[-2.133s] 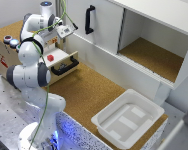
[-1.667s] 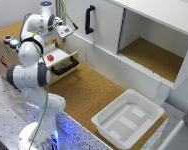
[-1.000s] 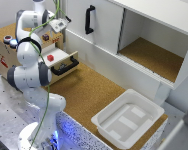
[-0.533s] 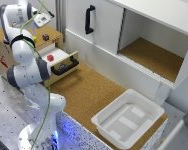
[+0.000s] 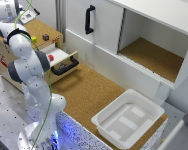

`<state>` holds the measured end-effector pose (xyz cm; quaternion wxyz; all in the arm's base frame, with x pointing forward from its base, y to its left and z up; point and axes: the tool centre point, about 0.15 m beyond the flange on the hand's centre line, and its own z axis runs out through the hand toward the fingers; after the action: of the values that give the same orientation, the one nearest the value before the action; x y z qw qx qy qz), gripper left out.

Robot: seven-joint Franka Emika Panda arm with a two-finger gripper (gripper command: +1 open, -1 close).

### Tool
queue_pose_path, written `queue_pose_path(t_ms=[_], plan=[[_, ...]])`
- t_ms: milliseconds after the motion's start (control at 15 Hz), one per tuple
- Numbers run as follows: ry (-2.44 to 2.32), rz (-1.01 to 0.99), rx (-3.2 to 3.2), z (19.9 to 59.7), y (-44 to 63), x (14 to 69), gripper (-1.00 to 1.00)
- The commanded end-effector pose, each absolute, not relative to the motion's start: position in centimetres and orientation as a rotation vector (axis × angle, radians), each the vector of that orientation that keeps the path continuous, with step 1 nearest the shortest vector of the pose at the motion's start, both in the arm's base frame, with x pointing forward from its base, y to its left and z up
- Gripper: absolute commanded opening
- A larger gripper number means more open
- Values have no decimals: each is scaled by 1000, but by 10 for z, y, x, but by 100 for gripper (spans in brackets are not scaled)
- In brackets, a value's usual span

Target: Turn off the blue led light

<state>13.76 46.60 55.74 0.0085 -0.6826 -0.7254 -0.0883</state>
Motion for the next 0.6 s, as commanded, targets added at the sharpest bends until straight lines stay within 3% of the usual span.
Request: queue_pose_path(t_ms=[0, 533], plan=[[-2347, -30, -2193, 571, 508, 151, -100], [-2450, -8, -2048, 548, 529, 159, -100]])
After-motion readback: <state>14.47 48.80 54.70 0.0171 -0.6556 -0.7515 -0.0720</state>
